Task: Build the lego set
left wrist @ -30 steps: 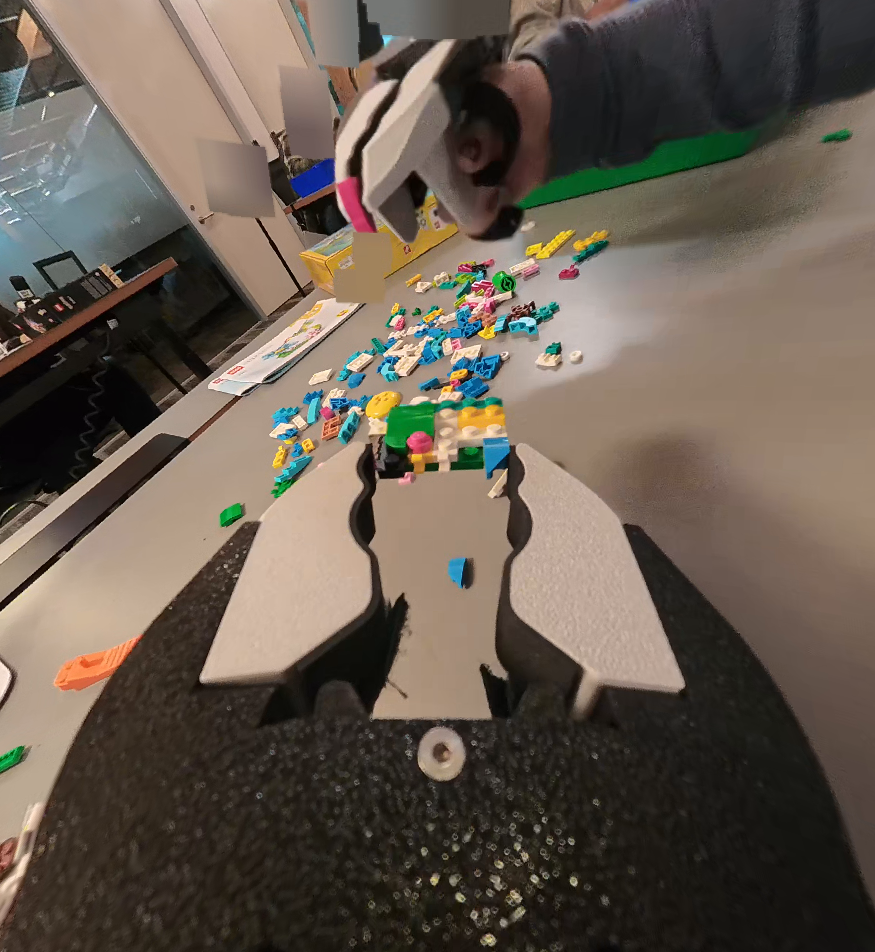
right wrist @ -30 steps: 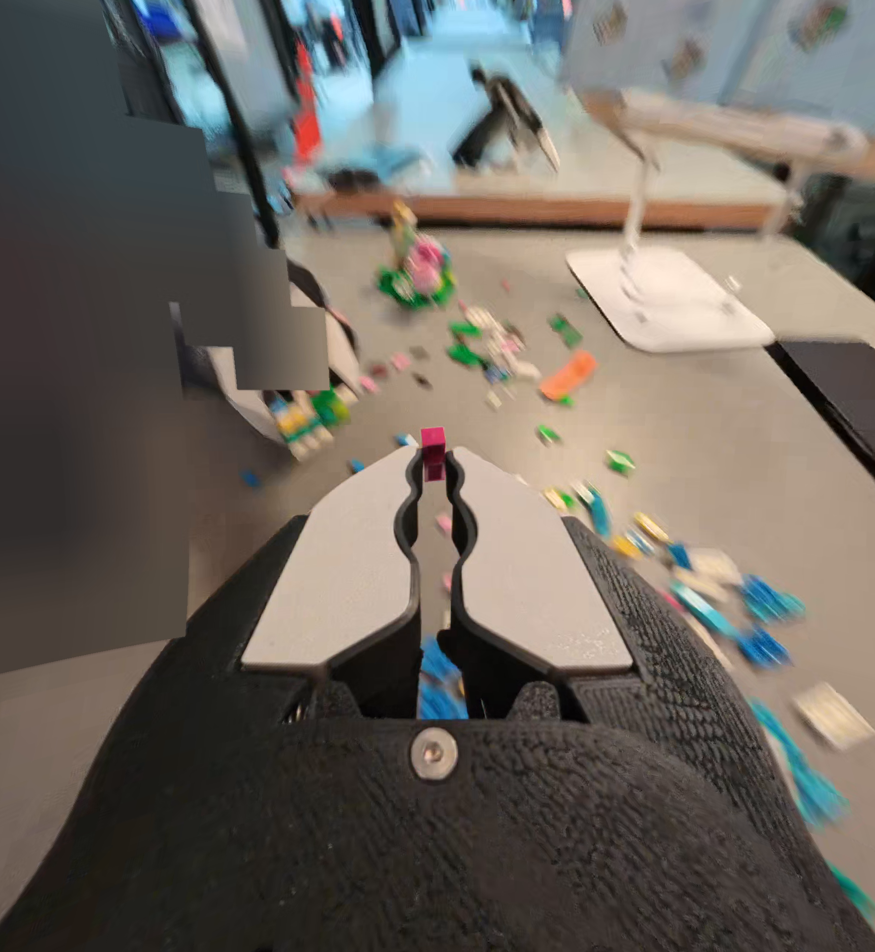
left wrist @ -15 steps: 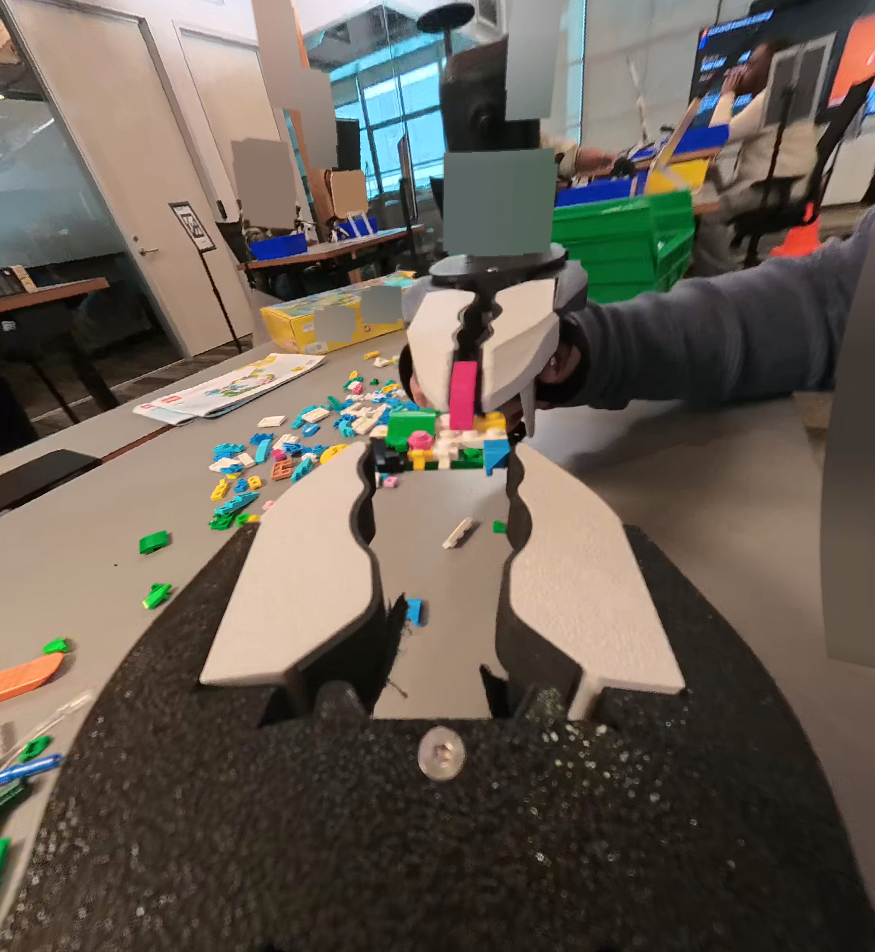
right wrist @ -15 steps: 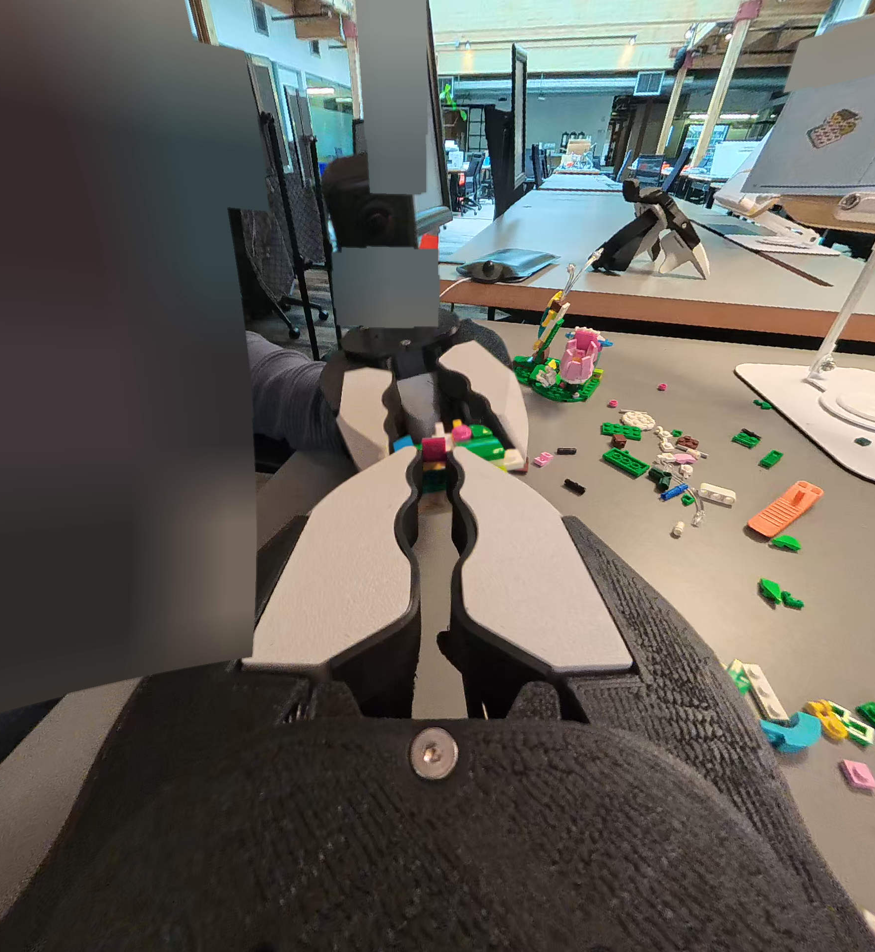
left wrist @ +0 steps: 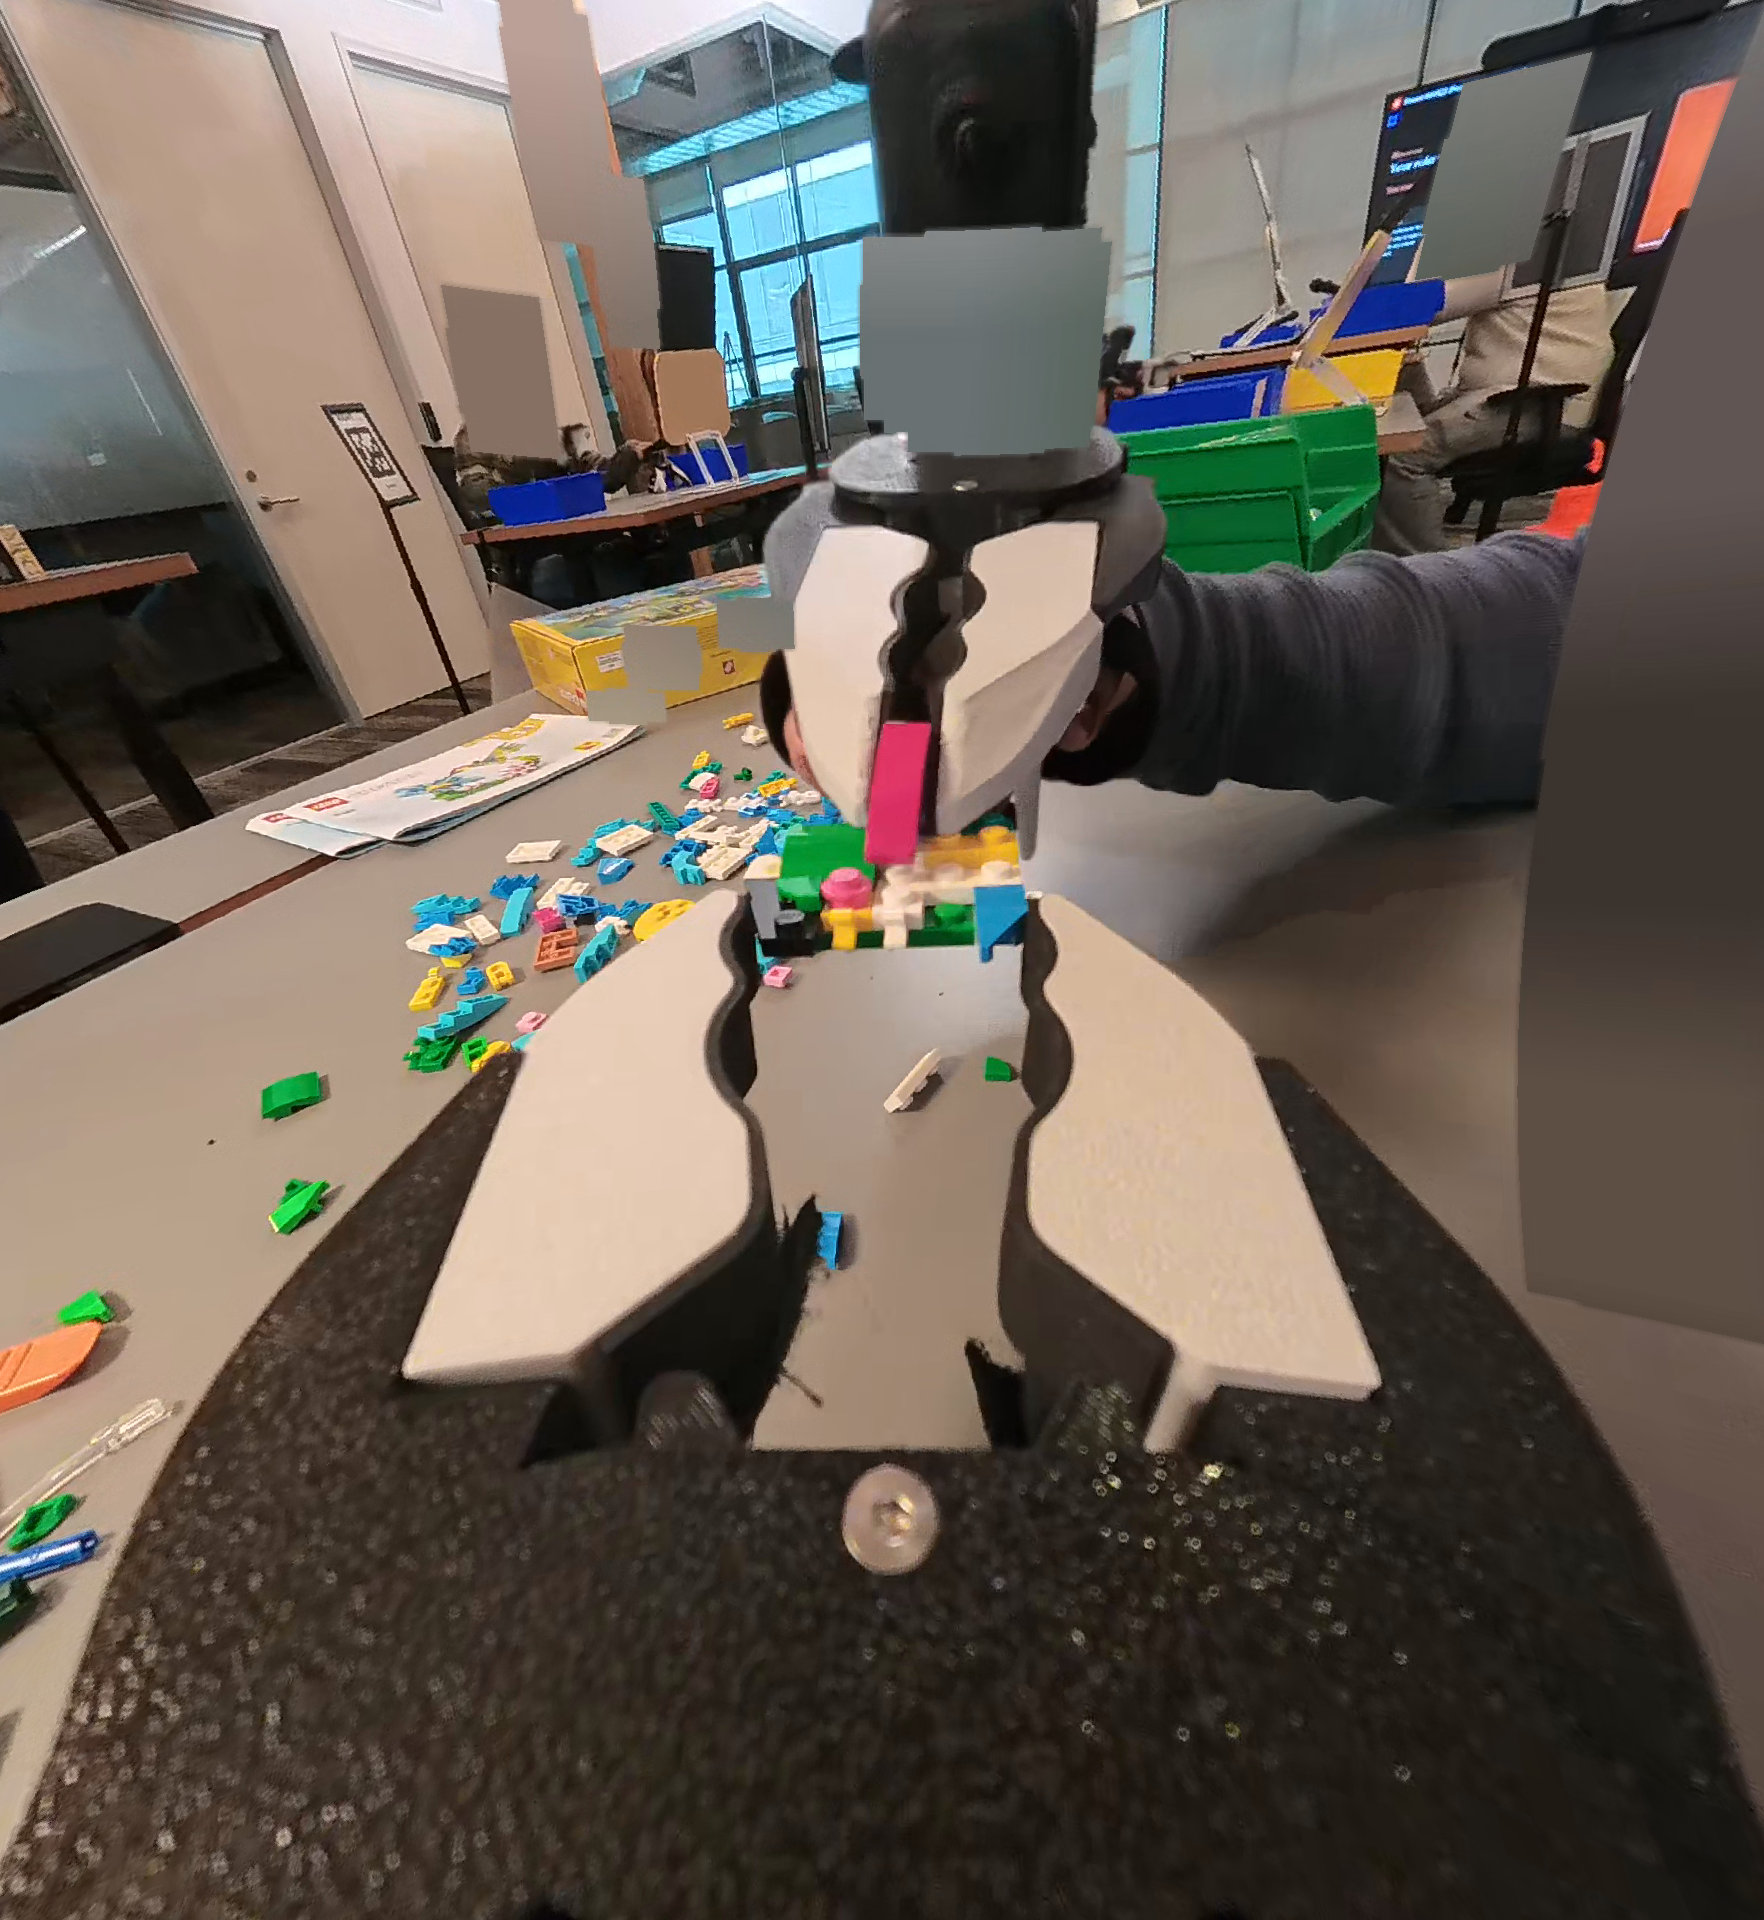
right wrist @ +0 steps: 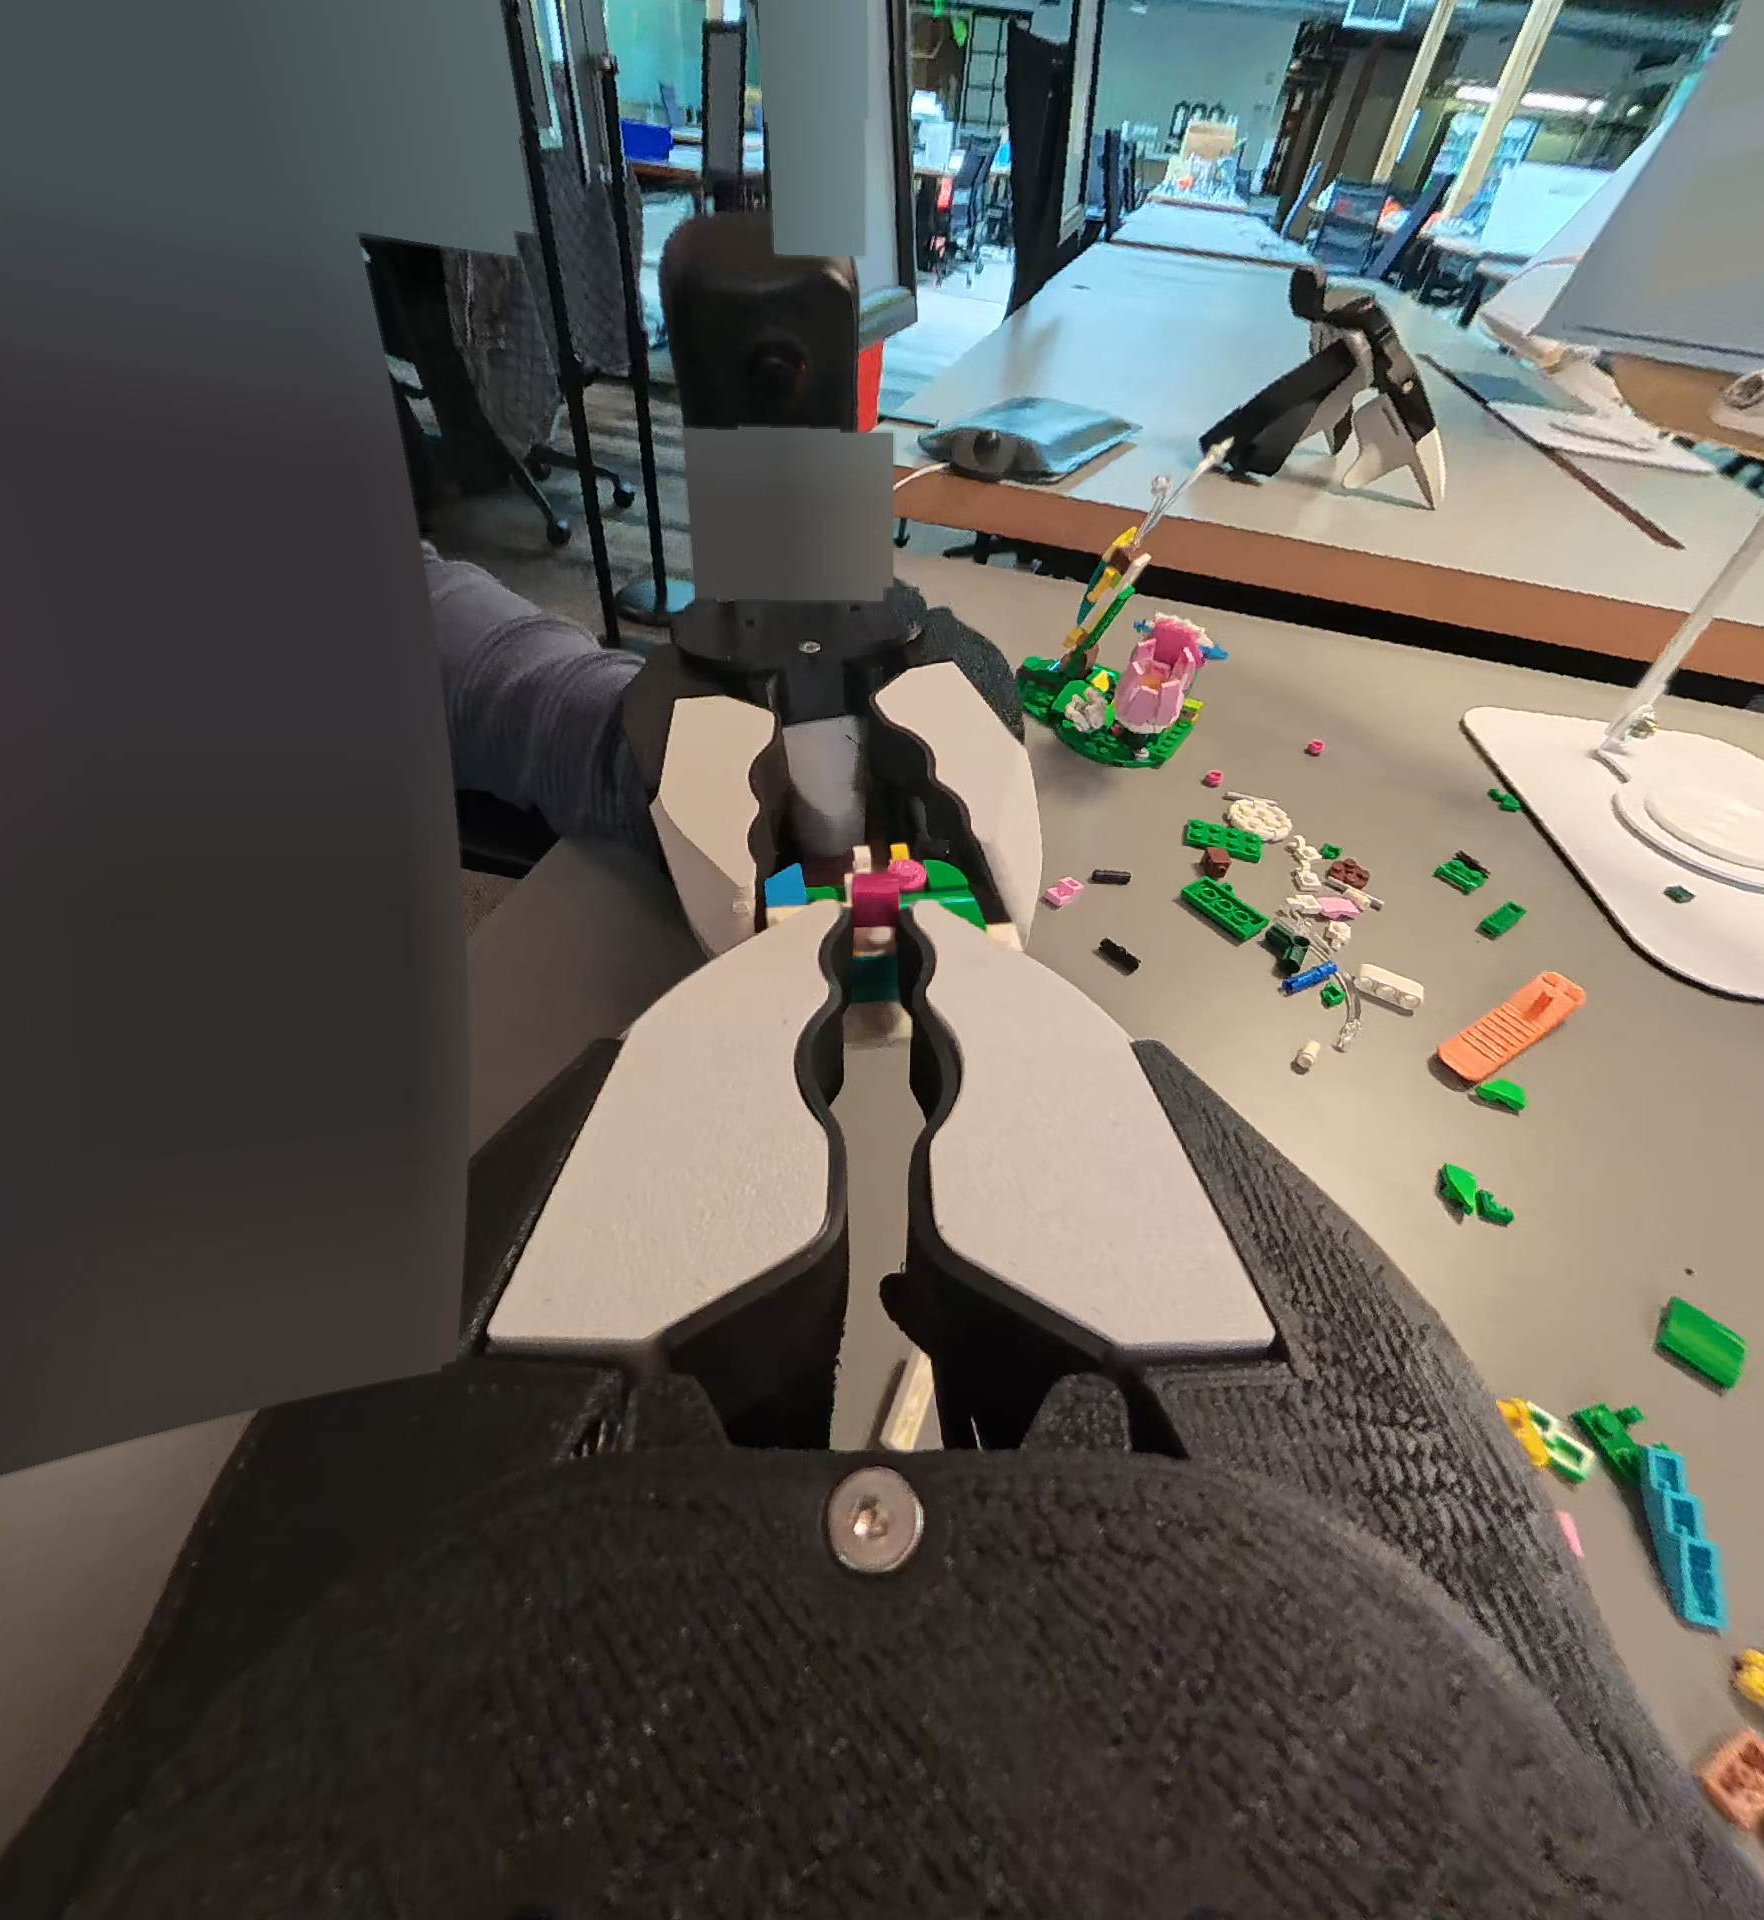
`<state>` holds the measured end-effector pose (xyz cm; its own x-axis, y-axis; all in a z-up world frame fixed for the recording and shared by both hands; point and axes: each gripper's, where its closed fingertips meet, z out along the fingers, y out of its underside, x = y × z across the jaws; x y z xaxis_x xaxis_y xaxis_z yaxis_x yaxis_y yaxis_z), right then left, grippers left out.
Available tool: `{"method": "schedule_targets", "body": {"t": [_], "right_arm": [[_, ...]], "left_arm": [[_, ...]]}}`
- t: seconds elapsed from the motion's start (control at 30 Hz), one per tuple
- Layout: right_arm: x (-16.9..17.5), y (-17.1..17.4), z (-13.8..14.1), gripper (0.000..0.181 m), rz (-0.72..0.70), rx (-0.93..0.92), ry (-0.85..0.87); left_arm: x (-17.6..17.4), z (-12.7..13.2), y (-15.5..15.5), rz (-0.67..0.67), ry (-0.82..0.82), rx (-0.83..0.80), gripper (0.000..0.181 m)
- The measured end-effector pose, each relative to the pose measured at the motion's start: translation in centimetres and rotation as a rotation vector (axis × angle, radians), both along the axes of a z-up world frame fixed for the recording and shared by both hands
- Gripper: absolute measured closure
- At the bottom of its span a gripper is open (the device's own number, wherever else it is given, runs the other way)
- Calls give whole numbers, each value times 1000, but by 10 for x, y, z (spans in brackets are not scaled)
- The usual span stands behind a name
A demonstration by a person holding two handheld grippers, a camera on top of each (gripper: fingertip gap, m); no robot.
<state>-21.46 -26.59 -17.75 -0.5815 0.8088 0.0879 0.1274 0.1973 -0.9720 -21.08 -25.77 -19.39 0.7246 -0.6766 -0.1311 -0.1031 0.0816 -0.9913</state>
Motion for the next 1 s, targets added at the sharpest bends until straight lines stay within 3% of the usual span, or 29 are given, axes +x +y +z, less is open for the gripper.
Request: {"method": "schedule_targets", "body": {"t": [0.7, 1.0], "right_arm": [[-4, 6, -4, 175, -60, 240, -151], [1, 9, -6, 171, -59, 257, -196]], "left_arm": [[-1, -3, 4, 41, 30, -3, 133], [0, -3, 3, 32, 29, -5, 133]]}}
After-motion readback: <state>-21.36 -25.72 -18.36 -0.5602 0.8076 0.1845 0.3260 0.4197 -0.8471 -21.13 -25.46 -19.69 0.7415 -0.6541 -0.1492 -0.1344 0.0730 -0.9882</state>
